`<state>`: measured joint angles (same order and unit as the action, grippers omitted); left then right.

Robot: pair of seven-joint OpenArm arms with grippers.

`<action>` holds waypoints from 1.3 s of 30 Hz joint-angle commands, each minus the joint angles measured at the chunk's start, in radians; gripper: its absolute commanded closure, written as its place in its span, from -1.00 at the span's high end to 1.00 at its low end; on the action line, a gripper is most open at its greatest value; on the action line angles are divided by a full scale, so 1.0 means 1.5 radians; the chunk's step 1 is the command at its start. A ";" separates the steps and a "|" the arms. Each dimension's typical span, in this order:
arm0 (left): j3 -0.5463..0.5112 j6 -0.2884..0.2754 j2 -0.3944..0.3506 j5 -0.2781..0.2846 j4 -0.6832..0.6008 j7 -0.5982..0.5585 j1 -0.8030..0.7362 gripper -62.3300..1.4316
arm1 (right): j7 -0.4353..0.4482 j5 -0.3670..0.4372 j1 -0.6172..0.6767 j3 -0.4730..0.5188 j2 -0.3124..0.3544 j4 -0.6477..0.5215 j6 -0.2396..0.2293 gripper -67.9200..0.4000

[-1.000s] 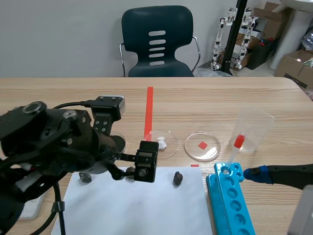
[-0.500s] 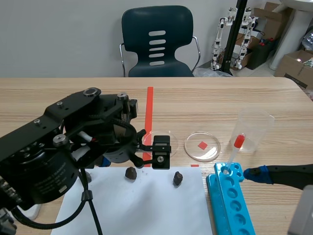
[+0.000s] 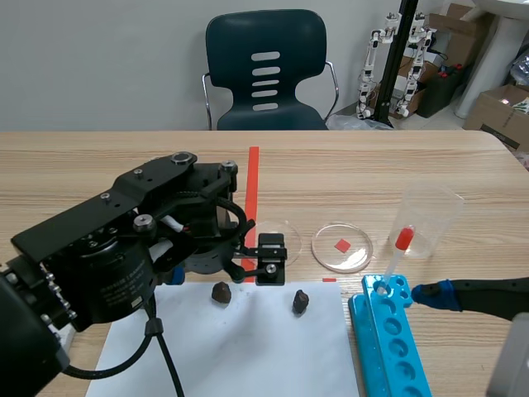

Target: Pick up the middle mineral with the left hand

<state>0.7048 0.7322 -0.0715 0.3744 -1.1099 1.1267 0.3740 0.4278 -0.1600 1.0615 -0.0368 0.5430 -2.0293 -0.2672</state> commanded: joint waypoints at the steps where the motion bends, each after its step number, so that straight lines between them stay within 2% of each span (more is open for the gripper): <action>1: 0.002 0.004 0.010 -0.001 -0.007 0.007 0.008 1.00 | 0.010 0.007 0.000 0.002 0.000 -0.018 0.003 0.68; 9: 0.002 -0.002 0.018 -0.001 0.024 0.016 0.010 1.00 | 0.010 0.007 0.000 0.002 0.000 -0.018 0.003 0.68; 29: 0.018 -0.014 0.018 -0.001 0.026 0.015 0.015 1.00 | 0.010 0.007 0.000 0.002 0.000 -0.018 0.003 0.68; 39: 0.017 -0.027 0.029 -0.001 0.055 0.012 0.021 1.00 | 0.010 0.007 0.000 0.002 0.000 -0.018 0.003 0.68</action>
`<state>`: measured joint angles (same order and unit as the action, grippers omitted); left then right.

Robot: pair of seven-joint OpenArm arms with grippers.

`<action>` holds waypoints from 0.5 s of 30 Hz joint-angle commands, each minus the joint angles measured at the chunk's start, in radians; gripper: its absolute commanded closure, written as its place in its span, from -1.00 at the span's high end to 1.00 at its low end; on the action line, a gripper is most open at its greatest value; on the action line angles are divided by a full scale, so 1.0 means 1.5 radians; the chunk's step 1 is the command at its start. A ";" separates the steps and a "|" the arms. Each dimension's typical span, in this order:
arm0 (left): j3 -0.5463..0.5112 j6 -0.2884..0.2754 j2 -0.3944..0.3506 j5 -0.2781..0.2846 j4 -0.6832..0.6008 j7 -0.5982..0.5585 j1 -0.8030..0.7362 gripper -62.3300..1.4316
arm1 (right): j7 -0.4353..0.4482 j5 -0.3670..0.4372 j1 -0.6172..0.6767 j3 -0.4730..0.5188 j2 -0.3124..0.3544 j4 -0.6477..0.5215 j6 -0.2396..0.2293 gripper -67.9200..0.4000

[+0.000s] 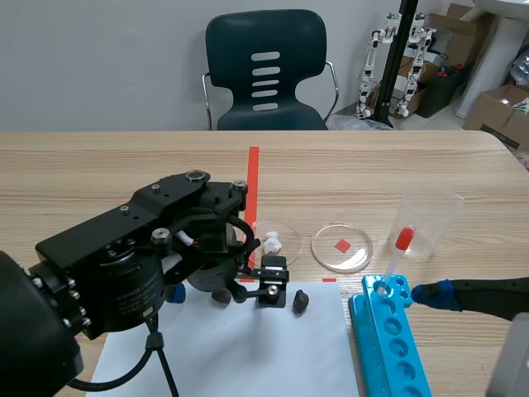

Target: Pick up the middle mineral with the left hand

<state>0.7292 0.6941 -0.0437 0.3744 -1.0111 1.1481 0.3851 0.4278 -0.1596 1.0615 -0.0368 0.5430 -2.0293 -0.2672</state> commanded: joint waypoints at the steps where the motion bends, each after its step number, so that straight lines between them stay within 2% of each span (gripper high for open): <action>1: 0.001 -0.002 0.011 -0.001 -0.011 -0.003 0.013 1.00 | 0.010 0.007 0.000 0.002 0.000 -0.018 0.003 0.68; 9: 0.001 -0.001 0.010 -0.001 -0.011 -0.005 0.013 1.00 | 0.010 0.007 0.000 0.002 0.000 -0.018 0.003 0.68; 13: 0.001 -0.001 0.011 -0.001 -0.011 -0.010 0.013 0.77 | 0.010 0.007 0.000 0.002 0.000 -0.018 0.003 0.68; 15: 0.001 -0.001 0.012 -0.001 -0.011 -0.010 0.013 0.77 | 0.010 0.007 0.000 0.002 0.000 -0.018 0.003 0.68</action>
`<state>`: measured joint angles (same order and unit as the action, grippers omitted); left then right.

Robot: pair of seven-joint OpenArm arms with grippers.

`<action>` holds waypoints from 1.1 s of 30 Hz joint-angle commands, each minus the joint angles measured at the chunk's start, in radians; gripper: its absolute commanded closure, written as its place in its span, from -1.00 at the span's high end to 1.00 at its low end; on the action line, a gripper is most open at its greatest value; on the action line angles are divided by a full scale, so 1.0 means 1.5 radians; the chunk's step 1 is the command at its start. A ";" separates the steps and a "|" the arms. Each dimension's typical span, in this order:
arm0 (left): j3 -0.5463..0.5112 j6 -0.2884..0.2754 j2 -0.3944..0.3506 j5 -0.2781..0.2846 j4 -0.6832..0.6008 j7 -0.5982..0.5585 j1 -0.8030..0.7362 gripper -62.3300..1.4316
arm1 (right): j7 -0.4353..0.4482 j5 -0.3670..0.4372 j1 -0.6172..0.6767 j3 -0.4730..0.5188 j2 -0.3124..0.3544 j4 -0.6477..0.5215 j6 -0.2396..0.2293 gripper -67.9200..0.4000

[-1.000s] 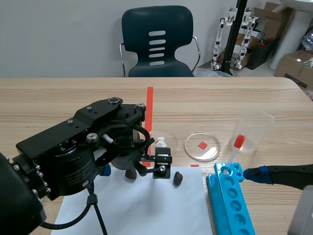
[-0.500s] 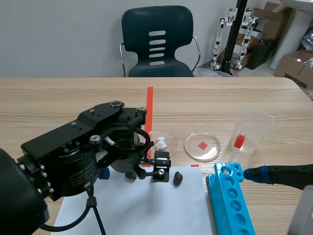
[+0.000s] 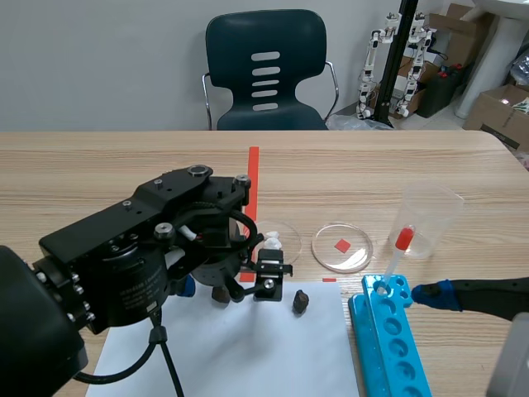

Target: Pick up the middle mineral with the left hand

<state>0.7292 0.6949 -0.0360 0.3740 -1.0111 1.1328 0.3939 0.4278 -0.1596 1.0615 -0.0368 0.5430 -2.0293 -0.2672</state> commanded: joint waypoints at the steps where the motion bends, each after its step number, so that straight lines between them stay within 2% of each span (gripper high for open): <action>1: 0.001 -0.002 0.008 -0.001 -0.011 -0.003 0.008 0.77 | 0.010 0.007 0.000 0.002 0.000 -0.018 0.003 0.68; 8: 0.001 -0.002 0.009 -0.001 -0.002 -0.007 0.010 0.75 | 0.010 0.007 0.000 0.002 0.000 -0.018 0.003 0.68; 11: 0.001 -0.002 0.013 -0.001 0.013 -0.007 0.014 0.49 | 0.010 0.007 0.000 0.002 0.000 -0.018 0.003 0.68; 16: 0.001 -0.002 0.016 -0.001 0.019 -0.009 0.015 0.35 | 0.010 0.007 0.000 0.002 0.000 -0.018 0.003 0.68; 21: 0.001 -0.002 0.016 -0.001 0.019 -0.009 0.015 0.01 | 0.010 0.007 0.000 0.002 0.000 -0.018 0.003 0.68; 30: 0.001 -0.001 0.016 0.002 0.019 -0.007 0.015 -0.36 | 0.010 0.007 0.000 0.002 0.000 -0.018 0.003 0.68; 33: 0.001 -0.001 0.016 0.002 0.019 -0.005 0.015 -0.41 | 0.010 0.007 0.000 0.002 0.000 -0.018 0.003 0.68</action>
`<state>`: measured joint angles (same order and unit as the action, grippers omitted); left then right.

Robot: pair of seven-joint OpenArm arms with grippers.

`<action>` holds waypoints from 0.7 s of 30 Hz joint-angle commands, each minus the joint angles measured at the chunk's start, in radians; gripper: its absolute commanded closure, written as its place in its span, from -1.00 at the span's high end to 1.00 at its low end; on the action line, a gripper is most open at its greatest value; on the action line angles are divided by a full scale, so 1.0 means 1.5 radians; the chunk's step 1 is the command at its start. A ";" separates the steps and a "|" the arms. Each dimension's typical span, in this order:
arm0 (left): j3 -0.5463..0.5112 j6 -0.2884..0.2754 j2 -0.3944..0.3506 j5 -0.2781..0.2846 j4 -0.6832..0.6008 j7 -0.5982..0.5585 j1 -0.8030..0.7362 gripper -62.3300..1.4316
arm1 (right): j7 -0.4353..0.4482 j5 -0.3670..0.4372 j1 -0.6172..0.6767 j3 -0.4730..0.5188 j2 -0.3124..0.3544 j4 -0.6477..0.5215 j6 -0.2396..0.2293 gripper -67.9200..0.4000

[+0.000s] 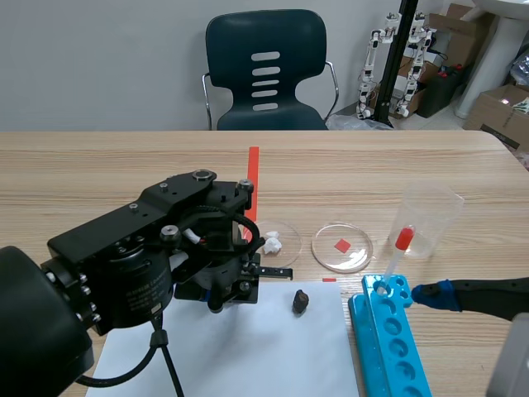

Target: Pick up the middle mineral with the left hand

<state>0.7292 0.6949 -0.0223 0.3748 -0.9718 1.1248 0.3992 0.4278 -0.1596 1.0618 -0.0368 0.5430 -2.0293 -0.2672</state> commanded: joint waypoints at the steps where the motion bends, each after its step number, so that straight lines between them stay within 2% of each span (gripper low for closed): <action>1: 0.001 -0.001 0.007 0.002 -0.007 0.001 0.011 -0.41 | 0.010 0.007 -0.001 0.002 0.000 -0.018 0.003 0.68; 16: 0.000 -0.001 0.005 0.002 -0.007 0.001 0.011 -0.41 | 0.010 0.007 -0.001 0.002 0.000 -0.018 0.003 0.68; 21: -0.009 -0.001 -0.009 0.004 -0.034 0.001 0.001 -0.40 | 0.010 0.006 -0.001 0.002 0.000 -0.018 0.003 0.68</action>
<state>0.7258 0.6945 -0.0273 0.3828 -0.9852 1.1259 0.3958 0.4278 -0.1596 1.0618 -0.0368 0.5430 -2.0293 -0.2672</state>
